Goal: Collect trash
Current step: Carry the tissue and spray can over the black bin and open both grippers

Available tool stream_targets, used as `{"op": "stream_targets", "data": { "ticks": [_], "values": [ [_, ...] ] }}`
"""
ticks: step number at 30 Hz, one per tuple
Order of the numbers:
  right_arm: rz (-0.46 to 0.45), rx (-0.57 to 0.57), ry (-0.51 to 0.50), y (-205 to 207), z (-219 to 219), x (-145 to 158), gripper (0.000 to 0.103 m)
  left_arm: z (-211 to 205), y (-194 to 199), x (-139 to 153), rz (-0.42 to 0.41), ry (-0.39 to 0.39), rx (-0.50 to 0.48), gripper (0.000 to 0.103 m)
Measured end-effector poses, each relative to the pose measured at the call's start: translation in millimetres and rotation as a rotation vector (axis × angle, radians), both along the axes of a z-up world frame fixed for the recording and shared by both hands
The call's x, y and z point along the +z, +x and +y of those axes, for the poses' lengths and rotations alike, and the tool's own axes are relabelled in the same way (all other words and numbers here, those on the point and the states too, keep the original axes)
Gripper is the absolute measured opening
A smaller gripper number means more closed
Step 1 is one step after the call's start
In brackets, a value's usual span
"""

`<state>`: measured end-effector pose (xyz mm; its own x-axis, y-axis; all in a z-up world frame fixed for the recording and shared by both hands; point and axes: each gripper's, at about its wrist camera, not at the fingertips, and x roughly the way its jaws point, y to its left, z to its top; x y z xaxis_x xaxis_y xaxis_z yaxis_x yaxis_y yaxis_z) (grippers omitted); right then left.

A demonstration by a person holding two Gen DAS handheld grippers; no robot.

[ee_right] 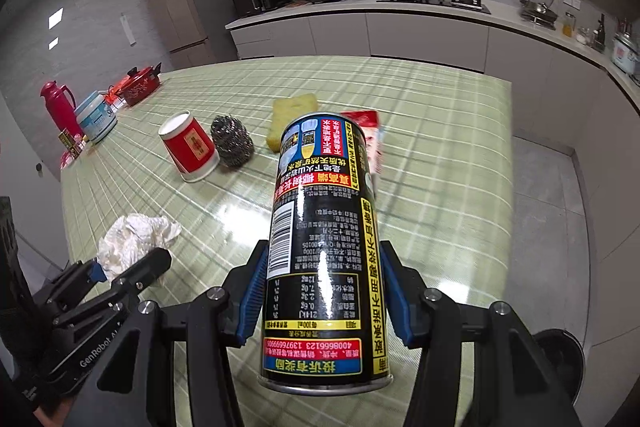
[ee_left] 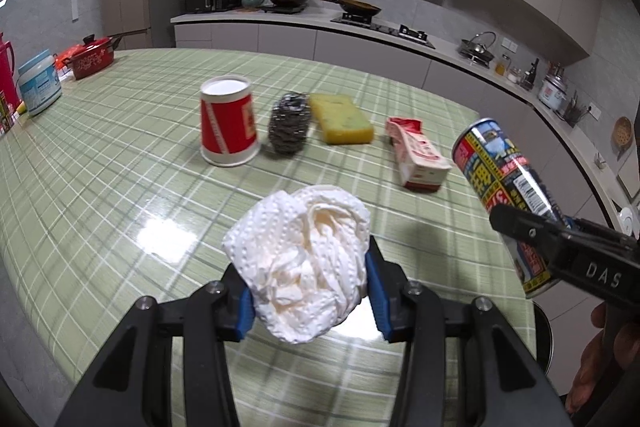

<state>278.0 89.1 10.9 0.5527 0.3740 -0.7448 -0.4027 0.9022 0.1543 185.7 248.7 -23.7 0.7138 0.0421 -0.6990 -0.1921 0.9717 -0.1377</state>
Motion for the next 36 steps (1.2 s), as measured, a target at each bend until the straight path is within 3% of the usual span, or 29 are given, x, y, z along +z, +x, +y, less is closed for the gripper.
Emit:
{"op": "stream_targets", "data": {
  "ticks": [19, 36],
  "values": [
    [-0.012, -0.054, -0.018, -35, -77, 7, 0.055, -77, -17, 11, -0.02, 0.016, -0.076, 0.047],
    [-0.018, -0.171, -0.022, -68, -196, 13, 0.055, -186, -27, 18, -0.031, 0.02, -0.201, 0.047]
  ]
}}
